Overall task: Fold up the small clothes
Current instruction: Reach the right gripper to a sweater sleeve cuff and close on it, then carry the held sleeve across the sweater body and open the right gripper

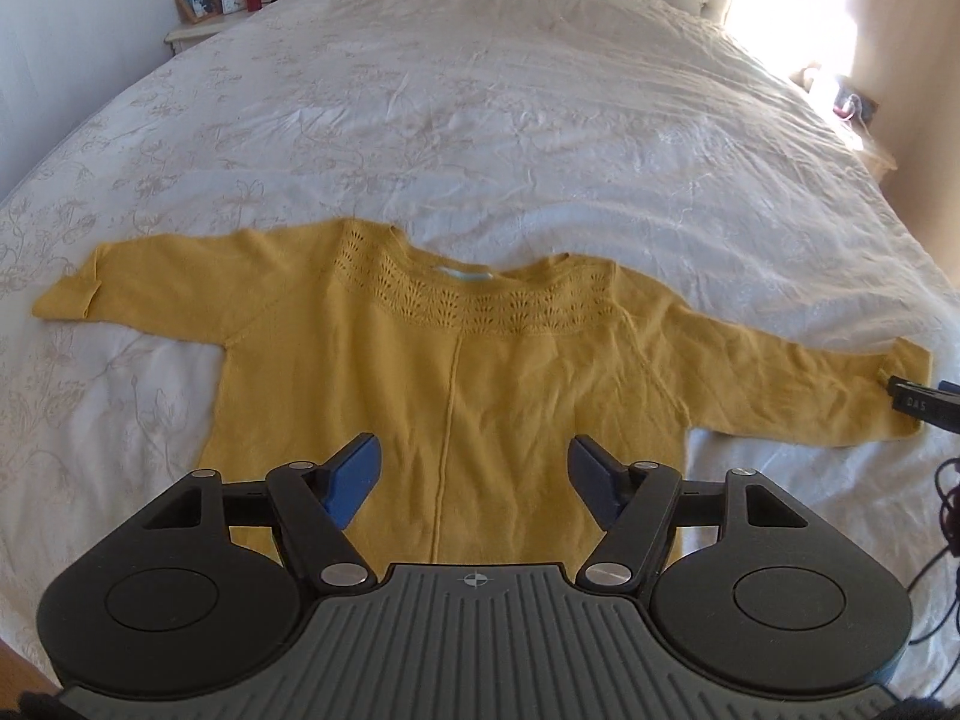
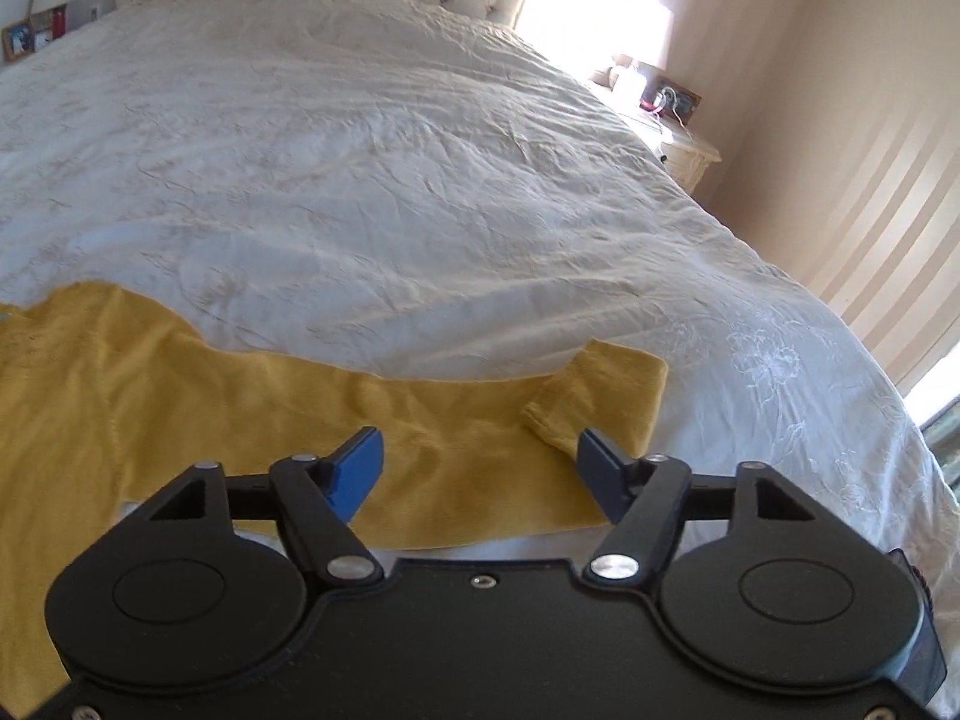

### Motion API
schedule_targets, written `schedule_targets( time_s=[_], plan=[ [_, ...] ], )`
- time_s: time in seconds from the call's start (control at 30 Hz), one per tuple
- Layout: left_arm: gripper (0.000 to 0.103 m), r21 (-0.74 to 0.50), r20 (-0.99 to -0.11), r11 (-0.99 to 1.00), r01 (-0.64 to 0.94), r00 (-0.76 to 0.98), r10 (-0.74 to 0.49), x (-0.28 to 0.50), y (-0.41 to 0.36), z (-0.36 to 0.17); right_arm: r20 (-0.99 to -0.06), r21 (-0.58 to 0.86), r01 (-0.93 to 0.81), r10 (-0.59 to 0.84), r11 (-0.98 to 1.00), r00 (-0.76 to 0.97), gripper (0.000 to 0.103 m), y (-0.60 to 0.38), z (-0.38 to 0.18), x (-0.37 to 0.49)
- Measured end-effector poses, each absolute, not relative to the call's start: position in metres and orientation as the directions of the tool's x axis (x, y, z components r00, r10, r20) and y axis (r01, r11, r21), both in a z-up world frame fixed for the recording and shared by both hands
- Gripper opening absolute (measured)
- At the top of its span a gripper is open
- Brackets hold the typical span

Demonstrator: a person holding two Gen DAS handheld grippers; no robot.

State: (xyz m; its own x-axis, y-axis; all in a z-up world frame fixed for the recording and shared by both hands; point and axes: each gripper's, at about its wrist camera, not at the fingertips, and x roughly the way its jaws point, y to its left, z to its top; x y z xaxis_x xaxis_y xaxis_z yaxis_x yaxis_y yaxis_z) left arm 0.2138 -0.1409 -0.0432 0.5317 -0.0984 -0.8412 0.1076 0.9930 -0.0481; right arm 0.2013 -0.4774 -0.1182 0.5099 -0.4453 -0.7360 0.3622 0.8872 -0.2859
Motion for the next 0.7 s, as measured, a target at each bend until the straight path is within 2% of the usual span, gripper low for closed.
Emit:
schedule_targets(
  time_s=[0.1, 0.47, 0.53, 0.6, 0.67, 0.7],
  plan=[
    [0.068, -0.045, -0.858, 0.997, 0.070, 0.509, -0.074, 0.212, -0.144, -0.046, -0.733, -0.320, 0.354, -0.466, 0.879, 0.495, 0.057, -0.495, -0.128, 0.211],
    [0.068, 0.014, -0.896, 1.000, -0.016, 0.444, 0.019, 0.212, -0.146, -0.053, -0.757, -0.376, 0.263, -0.458, 0.889, 0.466, 0.056, -0.516, -0.178, 0.243],
    [0.068, 0.023, -0.897, 1.000, -0.019, 0.441, 0.029, 0.211, -0.146, -0.053, -0.754, -0.403, 0.255, -0.477, 0.879, 0.452, 0.050, -0.519, -0.186, 0.243],
    [0.068, 0.026, -0.898, 0.999, -0.019, 0.438, 0.031, 0.211, -0.145, -0.053, -0.756, -0.401, 0.261, -0.479, 0.878, 0.446, 0.029, -0.524, -0.187, 0.241],
    [0.068, 0.027, -0.898, 1.000, -0.015, 0.439, 0.031, 0.211, -0.145, -0.053, -0.777, -0.321, 0.289, -0.426, 0.902, 0.464, 0.013, -0.535, -0.180, 0.235],
    [0.068, 0.028, -0.898, 1.000, -0.013, 0.440, 0.031, 0.211, -0.144, -0.054, -0.786, -0.270, 0.319, -0.400, 0.908, 0.472, 0.012, -0.542, -0.175, 0.231]
  ],
)
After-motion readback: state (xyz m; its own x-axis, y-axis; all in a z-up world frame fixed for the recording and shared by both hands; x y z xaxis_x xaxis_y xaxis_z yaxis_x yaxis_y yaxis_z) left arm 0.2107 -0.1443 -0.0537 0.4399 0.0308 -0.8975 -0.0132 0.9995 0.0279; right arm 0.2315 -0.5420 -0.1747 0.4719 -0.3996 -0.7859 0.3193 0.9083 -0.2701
